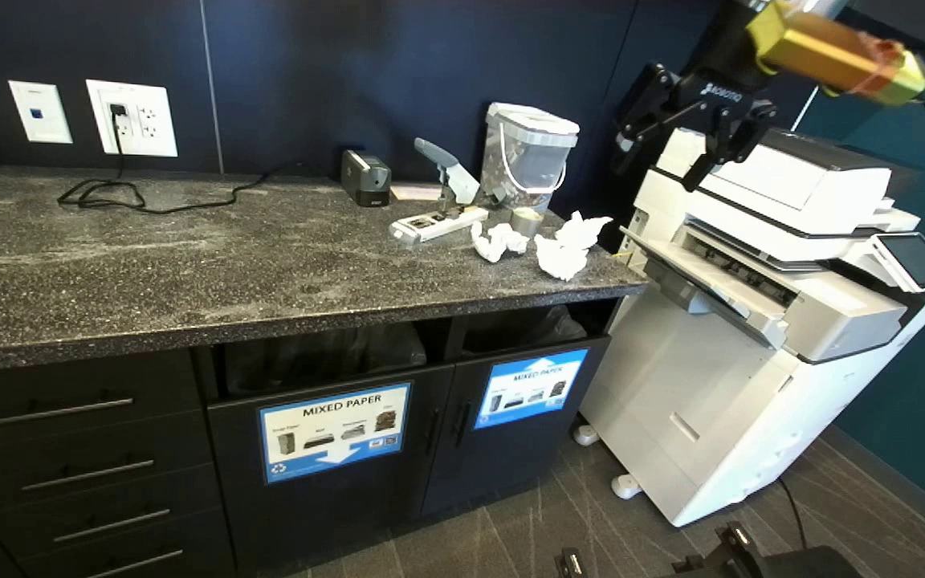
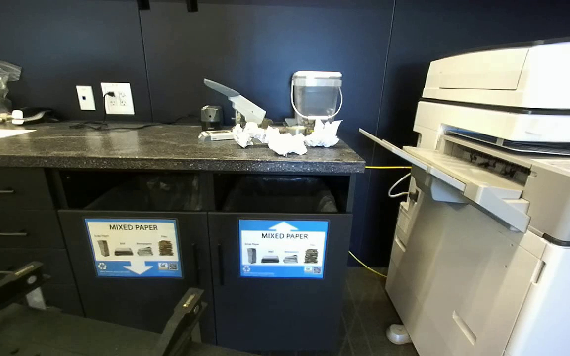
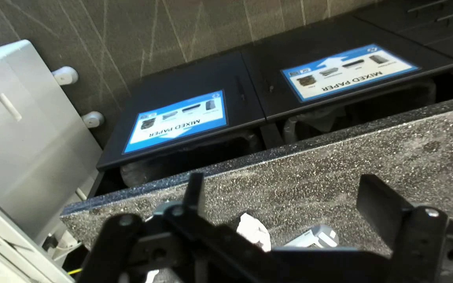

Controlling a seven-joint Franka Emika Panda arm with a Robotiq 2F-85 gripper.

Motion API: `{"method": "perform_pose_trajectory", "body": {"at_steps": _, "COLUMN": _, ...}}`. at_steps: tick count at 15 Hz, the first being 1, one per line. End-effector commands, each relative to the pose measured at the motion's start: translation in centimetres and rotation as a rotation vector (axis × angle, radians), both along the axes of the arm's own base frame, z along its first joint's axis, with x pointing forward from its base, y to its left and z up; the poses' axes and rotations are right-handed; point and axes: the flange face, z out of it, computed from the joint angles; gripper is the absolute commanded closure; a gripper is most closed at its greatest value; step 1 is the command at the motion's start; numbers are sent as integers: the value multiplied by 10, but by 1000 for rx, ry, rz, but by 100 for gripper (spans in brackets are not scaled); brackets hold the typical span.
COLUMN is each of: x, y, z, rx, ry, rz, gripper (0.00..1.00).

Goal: Put the papers in the bin to the right

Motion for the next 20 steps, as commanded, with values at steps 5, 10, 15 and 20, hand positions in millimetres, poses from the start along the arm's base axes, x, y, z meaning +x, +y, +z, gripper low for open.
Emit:
{"method": "perform_pose_trajectory", "body": {"at_steps": 5, "x": 91, "y": 22, "z": -75, "rx": -92, "ry": -194, "rz": 77, "gripper": 0}}
{"method": "perform_pose_trajectory", "body": {"at_steps": 10, "x": 150, "y": -5, "z": -114, "rx": -161, "ry": -242, "rz": 89, "gripper": 0}}
{"method": "perform_pose_trajectory", "body": {"at_steps": 15, "x": 214, "y": -47, "z": -144, "rx": -148, "ry": -252, "rz": 58, "gripper": 0}}
{"method": "perform_pose_trajectory", "body": {"at_steps": 20, "x": 267, "y": -78, "z": -180, "rx": -105, "ry": -244, "rz": 32, "gripper": 0}}
